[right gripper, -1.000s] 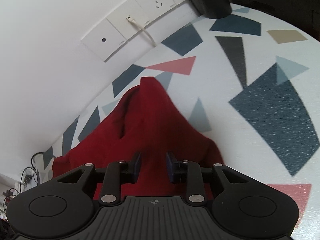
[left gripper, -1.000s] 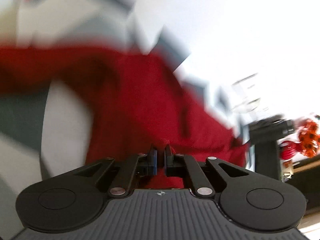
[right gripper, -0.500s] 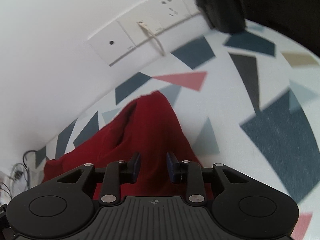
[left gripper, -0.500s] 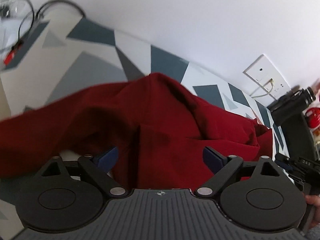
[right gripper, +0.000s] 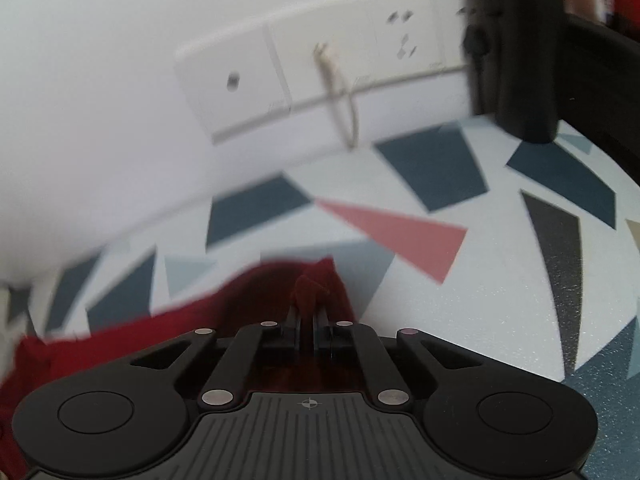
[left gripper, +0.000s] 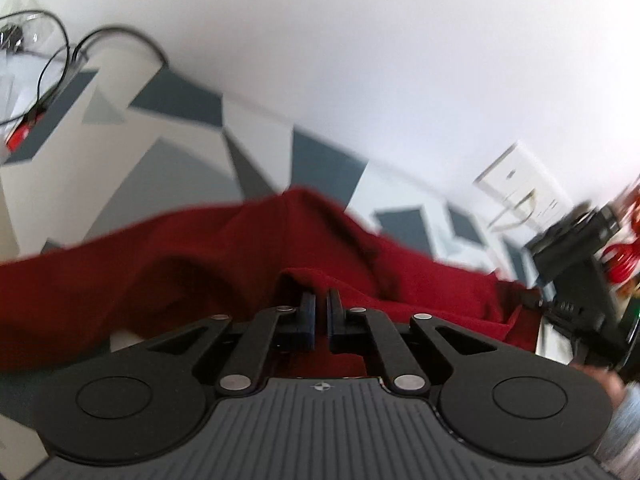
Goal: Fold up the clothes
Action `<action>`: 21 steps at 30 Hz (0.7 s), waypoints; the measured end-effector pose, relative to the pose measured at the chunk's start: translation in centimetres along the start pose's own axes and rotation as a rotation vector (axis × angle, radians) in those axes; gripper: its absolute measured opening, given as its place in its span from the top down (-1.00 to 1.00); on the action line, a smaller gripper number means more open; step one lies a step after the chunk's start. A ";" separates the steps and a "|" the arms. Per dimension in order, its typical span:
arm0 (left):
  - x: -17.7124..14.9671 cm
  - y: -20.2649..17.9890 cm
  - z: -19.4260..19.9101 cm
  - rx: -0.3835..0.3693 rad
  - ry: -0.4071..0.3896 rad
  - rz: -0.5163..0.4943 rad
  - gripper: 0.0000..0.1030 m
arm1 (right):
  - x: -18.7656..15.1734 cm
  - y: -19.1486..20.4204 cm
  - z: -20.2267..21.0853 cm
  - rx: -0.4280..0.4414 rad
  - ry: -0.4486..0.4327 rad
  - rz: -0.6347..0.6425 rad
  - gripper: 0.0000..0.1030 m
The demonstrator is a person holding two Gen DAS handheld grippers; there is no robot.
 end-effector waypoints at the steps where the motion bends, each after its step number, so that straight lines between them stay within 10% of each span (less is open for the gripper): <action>1: 0.6 -0.2 0.0 -0.012 -0.010 -0.005 0.90 | 0.2 -0.3 0.4 0.004 -0.027 -0.014 0.91; 6: 1.8 -0.4 -4.0 0.004 0.051 -0.042 0.77 | 1.2 -1.7 -0.4 -0.020 -0.066 -0.076 0.91; 12: 1.0 -0.3 -5.3 0.043 0.137 -0.107 -0.44 | 0.5 -3.1 -2.1 -0.045 -0.008 -0.118 0.32; 19: -1.5 -1.2 -3.5 -0.001 0.148 -0.242 -0.46 | -3.4 -3.3 5.6 0.048 -0.029 -0.015 0.11; 21: -1.9 -1.4 -3.7 -0.002 0.141 -0.227 -0.15 | -5.1 -3.5 6.4 0.032 -0.001 -0.003 0.08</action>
Point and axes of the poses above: each gripper's, at about its wrist camera, not at the fingertips, and z roughly against the way its jaws point, y to its left, x to its top, the point moved 3 cm from there along -z, roughly the way its jaws point, and after that the axes turned 4 degrees about -z, right-handed, at the moved point
